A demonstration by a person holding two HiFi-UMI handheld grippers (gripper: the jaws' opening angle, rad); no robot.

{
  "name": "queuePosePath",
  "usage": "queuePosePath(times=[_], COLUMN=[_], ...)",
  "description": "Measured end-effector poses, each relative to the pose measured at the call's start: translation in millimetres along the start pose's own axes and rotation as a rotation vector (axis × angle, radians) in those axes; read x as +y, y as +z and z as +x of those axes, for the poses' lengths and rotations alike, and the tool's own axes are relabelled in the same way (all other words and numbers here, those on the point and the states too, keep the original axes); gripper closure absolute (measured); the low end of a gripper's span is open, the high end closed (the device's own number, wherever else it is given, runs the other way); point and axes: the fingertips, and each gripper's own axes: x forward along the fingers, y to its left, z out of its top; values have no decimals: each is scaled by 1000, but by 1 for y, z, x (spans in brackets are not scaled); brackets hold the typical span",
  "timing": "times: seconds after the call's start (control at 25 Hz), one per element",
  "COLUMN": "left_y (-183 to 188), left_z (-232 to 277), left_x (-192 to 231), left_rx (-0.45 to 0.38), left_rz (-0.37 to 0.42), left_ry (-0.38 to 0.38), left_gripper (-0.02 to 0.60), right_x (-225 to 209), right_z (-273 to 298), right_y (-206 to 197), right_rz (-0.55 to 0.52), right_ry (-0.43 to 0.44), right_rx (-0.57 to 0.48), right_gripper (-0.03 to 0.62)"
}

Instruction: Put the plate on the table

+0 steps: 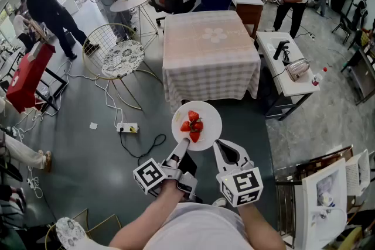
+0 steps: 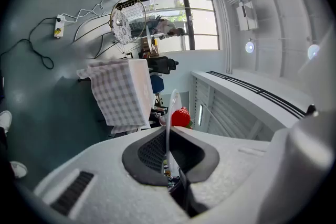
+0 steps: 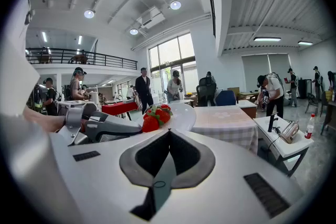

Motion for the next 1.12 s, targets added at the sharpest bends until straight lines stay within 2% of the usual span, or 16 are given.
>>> queuePosePath(times=[0.4,0.88,1.12], left_y=[25,80,93], left_z=[-7,-18,-9], left_x=[8,19,21], left_rx=[-3,-23,-11], left_rz=[-16,-35,-35], left_ry=[9,9,0], left_gripper=[569,569,569], right_x=[18,52,51], right_z=[23,70,82], right_y=[-2,3,8], right_rz=[1,-8,-6], right_ry=[6,24,3], right_rx=[21,23,19], right_gripper=[591,589,589])
